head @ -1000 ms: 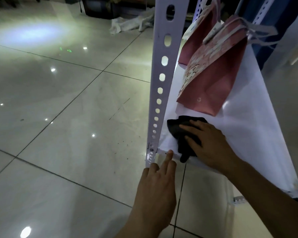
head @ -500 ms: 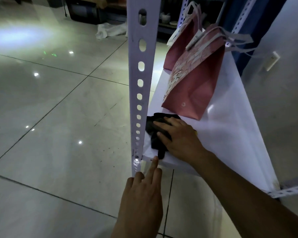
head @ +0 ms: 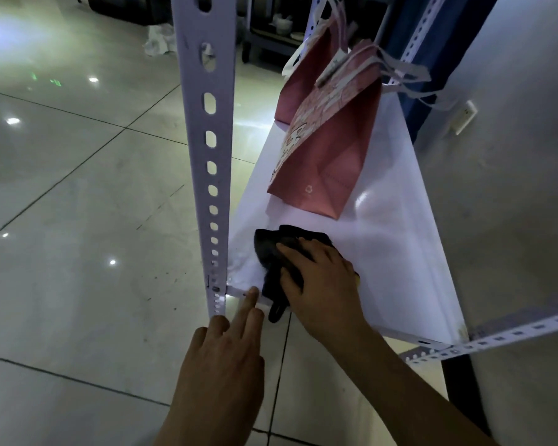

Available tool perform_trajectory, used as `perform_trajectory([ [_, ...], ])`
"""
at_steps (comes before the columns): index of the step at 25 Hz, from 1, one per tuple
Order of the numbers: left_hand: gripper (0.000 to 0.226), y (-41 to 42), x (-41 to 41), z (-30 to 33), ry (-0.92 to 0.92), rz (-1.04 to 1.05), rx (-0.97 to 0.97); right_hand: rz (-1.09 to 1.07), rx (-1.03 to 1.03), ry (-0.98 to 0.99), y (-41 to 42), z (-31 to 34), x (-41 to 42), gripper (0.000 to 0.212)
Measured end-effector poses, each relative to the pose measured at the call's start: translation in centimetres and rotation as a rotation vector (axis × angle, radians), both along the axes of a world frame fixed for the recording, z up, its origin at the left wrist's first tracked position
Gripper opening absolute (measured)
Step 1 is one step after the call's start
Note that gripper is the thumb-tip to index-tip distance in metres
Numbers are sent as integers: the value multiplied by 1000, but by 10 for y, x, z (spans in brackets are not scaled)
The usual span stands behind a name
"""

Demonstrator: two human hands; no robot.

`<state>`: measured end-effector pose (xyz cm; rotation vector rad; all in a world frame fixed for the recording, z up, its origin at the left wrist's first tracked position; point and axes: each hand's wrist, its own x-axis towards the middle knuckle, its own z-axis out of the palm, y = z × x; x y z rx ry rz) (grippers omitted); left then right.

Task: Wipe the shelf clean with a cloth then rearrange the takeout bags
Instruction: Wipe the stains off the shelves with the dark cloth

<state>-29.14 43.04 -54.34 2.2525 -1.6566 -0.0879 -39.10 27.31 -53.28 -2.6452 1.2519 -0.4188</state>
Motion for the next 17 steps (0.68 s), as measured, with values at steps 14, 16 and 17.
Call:
perform_trajectory([
  [14,77,10,-2,6,30,-18,40,-325,-20,-67,-46,-4,-73,55],
  [16,80,7,-4,7,22,-6,45,-352,-62,-70,-35,-10,-82,53],
  [17,80,6,-6,8,7,-9,48,-330,-76,-68,-18,-13,-89,52],
])
